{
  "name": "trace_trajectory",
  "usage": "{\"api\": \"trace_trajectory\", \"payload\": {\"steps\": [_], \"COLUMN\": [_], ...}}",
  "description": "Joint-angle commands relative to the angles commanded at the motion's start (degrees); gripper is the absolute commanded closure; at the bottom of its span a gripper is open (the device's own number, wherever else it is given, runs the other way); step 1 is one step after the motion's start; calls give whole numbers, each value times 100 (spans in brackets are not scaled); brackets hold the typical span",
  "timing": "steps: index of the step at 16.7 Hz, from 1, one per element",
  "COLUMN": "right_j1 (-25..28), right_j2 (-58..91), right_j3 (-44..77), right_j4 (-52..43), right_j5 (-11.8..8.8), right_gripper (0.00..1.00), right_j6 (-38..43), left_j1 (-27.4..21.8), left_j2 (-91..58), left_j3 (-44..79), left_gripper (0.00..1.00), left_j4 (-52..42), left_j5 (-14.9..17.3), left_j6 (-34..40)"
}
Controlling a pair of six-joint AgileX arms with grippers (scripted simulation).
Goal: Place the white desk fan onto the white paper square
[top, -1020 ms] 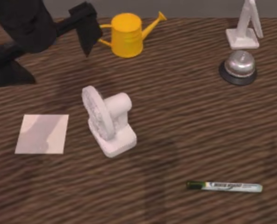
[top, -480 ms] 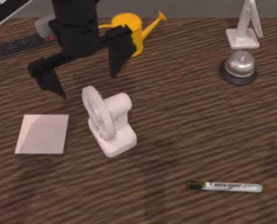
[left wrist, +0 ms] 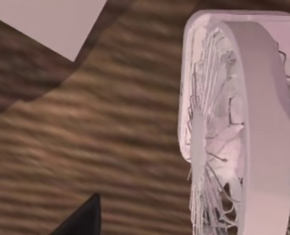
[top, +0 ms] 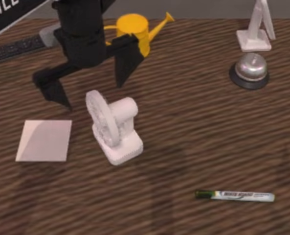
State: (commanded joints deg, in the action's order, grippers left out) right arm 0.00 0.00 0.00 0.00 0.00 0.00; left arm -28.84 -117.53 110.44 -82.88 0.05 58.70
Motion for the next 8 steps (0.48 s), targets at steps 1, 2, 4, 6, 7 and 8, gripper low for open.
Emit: {"api": "trace_trajectory", "payload": {"steps": [1, 2, 4, 6, 7, 8], "right_j1": [0, 0, 0, 0, 0, 0], "right_j2": [0, 0, 0, 0, 0, 0], "right_j3": [0, 0, 0, 0, 0, 0], "right_j4": [0, 0, 0, 0, 0, 0], "right_j5": [0, 0, 0, 0, 0, 0], "right_gripper": [0, 0, 0, 0, 0, 0], "right_j6": [0, 0, 0, 0, 0, 0], "left_j1": [0, -1, -6, -9, -9, -9], "left_j2": [16, 30, 50, 54, 54, 54], "left_j3": [-201, -406, -742, -857, -857, -857], "left_gripper": [0, 0, 0, 0, 0, 0], "left_j4": [176, 361, 678, 792, 792, 792], "left_j5": [0, 0, 0, 0, 0, 0], "left_j6": [2, 3, 7, 11, 11, 11]}}
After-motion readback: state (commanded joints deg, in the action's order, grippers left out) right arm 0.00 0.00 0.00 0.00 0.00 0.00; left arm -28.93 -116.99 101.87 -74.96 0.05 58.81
